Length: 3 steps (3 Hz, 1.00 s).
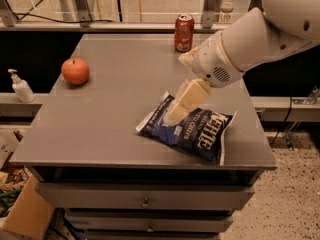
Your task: Pick apple
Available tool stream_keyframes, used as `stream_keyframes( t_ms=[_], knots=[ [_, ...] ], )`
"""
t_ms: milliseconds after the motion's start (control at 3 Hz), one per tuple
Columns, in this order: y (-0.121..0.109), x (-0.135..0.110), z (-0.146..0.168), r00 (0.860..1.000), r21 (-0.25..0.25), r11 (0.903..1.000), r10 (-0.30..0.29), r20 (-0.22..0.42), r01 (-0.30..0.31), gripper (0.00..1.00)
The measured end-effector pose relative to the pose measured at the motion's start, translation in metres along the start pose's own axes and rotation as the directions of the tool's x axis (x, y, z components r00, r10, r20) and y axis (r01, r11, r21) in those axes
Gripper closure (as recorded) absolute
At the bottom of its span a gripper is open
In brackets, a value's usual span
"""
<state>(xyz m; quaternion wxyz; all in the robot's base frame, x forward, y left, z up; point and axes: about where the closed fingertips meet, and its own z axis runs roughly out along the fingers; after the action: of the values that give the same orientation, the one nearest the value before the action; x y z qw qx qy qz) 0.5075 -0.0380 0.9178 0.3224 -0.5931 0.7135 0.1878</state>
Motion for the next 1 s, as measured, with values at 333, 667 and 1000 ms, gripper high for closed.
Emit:
stream_keyframes(
  t_ms=[333,667,1000],
  knots=[
    [-0.021,-0.016,0.032,0.991,0.036,0.998,0.048,0.124,-0.053,0.0],
    [-0.045,-0.037,0.068,0.967,0.044,0.9948,0.079,0.241,-0.092,0.0],
    [-0.065,-0.052,0.104,0.944,0.037,0.9929,0.096,0.317,-0.113,0.0]
  ],
)
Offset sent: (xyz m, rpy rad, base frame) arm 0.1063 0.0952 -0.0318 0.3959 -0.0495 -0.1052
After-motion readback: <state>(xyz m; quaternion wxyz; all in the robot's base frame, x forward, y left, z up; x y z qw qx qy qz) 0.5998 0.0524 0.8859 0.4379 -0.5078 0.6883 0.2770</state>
